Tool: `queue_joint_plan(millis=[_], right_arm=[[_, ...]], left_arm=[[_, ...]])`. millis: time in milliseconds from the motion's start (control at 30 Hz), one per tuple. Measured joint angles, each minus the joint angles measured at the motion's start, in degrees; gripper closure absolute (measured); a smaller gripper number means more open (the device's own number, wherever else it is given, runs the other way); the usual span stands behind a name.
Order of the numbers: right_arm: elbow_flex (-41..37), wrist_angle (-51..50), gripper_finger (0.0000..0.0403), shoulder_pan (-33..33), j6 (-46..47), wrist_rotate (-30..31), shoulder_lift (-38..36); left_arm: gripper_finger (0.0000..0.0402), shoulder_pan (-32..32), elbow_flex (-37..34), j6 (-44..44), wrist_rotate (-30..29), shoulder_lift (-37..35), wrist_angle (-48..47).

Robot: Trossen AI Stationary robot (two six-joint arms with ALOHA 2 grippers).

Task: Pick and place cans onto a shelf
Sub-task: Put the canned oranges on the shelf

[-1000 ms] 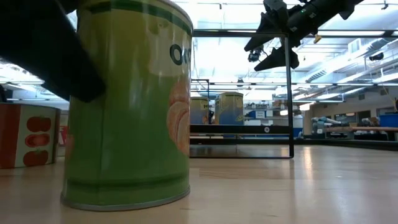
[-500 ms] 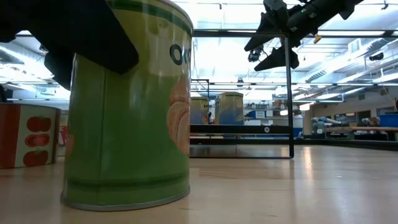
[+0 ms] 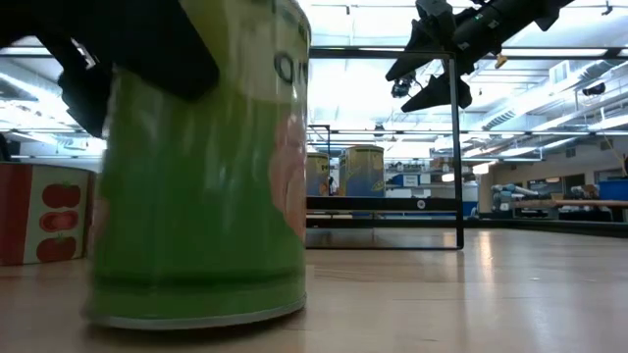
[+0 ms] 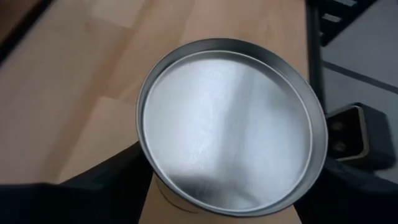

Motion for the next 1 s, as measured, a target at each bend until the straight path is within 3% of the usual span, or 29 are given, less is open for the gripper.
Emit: queue_joint_plan(millis=[367, 700, 1000], right_arm=[[0.0, -1.5, 0.0053, 0.0, 2.1, 0.0, 0.0], [0.0, -1.6, 0.0053, 0.0, 1.6, 0.0, 0.0], [0.0, -2.0, 0.0053, 0.0, 1.9, -0.1, 0.0]], left_arm=[[0.0085, 2.3, 0.0, 2.9, 4.2, -7.9, -3.6], [0.0084, 12.9, 0.0, 8.0, 21.0, -17.5, -2.7], [0.0082, 24.5, 0.0, 16.1, 25.2, -28.7, -3.3]])
